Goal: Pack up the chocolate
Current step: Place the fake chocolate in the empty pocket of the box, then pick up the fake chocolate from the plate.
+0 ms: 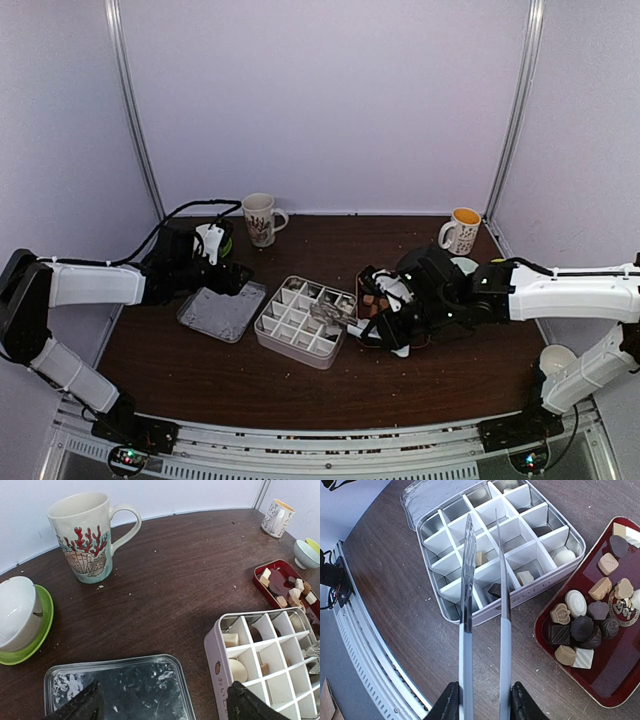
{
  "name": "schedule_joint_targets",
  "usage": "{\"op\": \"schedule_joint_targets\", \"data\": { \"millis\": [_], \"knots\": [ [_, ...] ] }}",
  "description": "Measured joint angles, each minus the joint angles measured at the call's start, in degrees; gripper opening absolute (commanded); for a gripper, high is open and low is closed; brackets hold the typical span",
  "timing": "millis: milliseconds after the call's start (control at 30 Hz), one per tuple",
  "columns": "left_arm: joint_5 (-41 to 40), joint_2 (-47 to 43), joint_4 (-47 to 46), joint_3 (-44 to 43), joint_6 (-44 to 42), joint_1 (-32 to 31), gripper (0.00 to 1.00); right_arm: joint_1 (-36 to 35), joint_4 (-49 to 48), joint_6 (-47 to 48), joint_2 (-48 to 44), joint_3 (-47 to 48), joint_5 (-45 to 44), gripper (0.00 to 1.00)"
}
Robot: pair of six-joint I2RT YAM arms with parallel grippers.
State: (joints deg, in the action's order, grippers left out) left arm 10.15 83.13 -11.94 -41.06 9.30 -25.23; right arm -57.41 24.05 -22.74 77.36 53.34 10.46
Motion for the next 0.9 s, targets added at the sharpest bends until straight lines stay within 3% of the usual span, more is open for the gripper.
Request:
{"op": "schedule_joint_targets", "data": {
  "millis": [300, 467, 900],
  "knots": [
    [-0.02, 0.0, 0.02, 0.0, -0.02, 0.0, 0.87, 0.0, 0.07, 0.11, -0.04, 0.31, -0.44, 0.32],
    [-0.09, 0.0, 0.02, 0.0, -0.02, 0.0, 0.87, 0.0, 1.51, -0.22, -2.29, 0.31, -5.42, 0.32],
    [-0.13, 0.0, 0.02, 0.0, 0.0, 0.0, 0.87, 0.04, 16.09, -5.14, -12.5, -0.59, -15.3, 0.32]
  ]
}}
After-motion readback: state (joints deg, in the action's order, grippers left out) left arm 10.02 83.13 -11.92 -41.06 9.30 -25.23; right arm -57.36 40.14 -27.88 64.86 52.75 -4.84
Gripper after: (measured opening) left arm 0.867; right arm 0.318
